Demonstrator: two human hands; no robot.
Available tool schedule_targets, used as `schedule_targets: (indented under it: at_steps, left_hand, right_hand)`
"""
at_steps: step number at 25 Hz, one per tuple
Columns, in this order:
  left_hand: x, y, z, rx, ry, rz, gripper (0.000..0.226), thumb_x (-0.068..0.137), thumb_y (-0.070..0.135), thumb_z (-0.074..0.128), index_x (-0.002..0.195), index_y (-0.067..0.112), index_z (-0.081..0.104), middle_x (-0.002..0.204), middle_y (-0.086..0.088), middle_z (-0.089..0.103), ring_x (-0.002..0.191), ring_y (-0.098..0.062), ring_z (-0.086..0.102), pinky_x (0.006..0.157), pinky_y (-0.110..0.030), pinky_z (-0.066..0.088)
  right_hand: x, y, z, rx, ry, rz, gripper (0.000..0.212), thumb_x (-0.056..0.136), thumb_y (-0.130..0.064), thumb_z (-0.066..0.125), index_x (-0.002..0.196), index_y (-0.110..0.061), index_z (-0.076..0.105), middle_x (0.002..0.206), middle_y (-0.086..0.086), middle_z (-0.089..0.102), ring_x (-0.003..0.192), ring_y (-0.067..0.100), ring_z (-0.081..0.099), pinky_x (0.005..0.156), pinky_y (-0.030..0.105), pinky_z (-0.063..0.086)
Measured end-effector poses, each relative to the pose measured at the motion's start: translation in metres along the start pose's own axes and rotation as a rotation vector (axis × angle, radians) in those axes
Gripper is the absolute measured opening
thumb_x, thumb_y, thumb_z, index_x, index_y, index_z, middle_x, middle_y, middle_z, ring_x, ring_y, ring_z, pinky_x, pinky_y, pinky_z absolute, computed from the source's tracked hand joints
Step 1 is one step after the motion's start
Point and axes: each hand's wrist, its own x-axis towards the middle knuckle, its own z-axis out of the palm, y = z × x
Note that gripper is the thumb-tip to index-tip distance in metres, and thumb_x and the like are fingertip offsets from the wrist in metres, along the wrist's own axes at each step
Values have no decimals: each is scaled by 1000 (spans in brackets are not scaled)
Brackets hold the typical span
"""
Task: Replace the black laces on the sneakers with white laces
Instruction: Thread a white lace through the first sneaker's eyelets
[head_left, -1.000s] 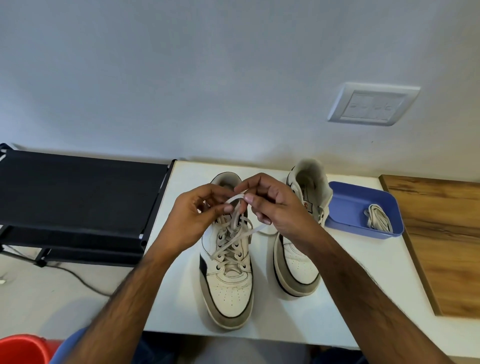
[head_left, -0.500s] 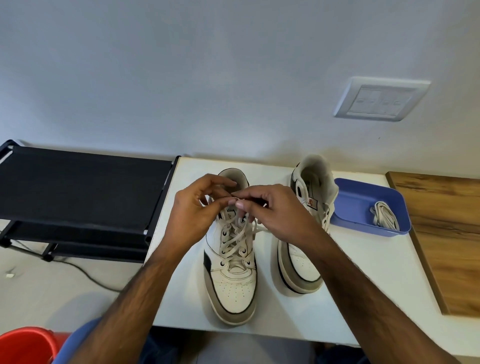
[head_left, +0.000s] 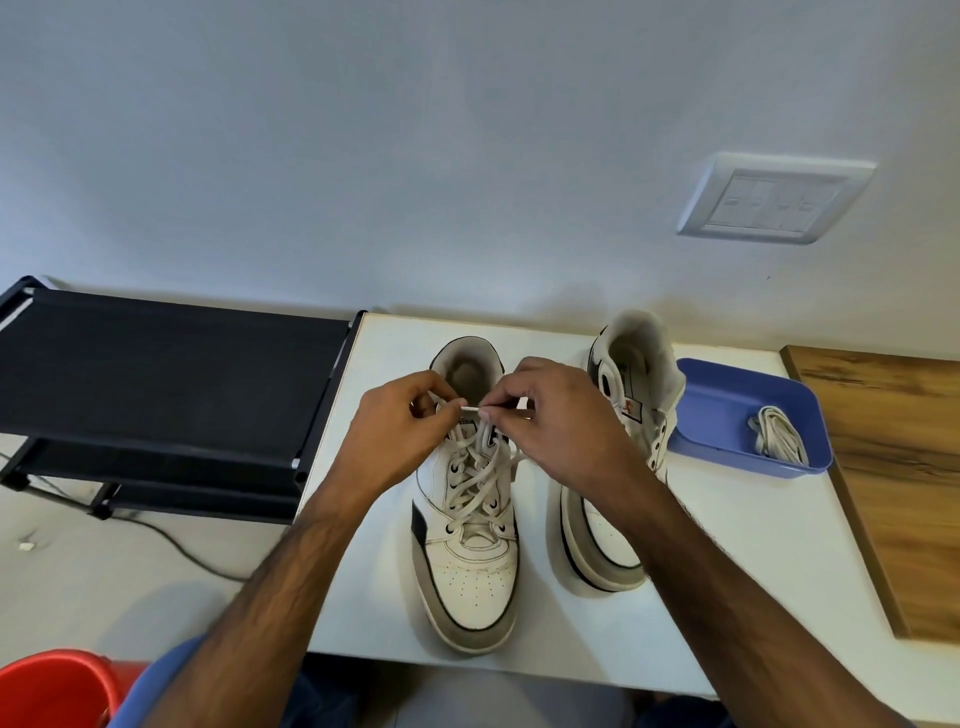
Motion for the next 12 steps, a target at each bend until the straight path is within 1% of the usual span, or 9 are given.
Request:
schedule_targets:
  at_steps: [2,4,7,10,12]
  left_hand:
    - [0,0,-7,-33,-62,5,10,96,22,64,93,28,71,68,-2,66,64,-8,66,64,-24,49]
    - [-1,-2,-12,-98,-131,-1,15,99,14,60,99,24,71,76,-7,69,70,-10,70,69,-23,52]
    - [-2,-8,-20,-205,-225,-18,16,102,13,58,107,20,71,90,-11,70,80,-17,71,79,-34,59]
    - [-2,-10,-22,-239,-261,-10,15,102,14,57,110,20,69,98,-15,69,87,-22,70,83,-34,60]
    - [-2,-11,-21,-250,-268,-1,15,102,13,57,111,19,68,100,-17,69,90,-24,70,83,-33,60]
  right_hand:
    - [0,-6,0,-117,-22,-30,11,92,-31,69,98,-30,78,88,-12,58,84,8,60,70,35,53]
    - [-1,-14,0,-212,-42,-48,13,94,-31,65,101,-31,76,93,-14,54,90,10,59,72,33,51]
    - [0,-22,4,-280,-68,-43,16,96,-33,60,104,-31,74,100,-13,53,94,10,57,72,31,47]
    - [2,-27,12,-288,-76,-37,16,96,-36,61,104,-30,73,103,-14,51,89,8,53,68,28,38]
    - [3,-28,16,-297,-85,-38,16,95,-37,62,102,-29,73,98,-15,46,87,8,50,68,29,39]
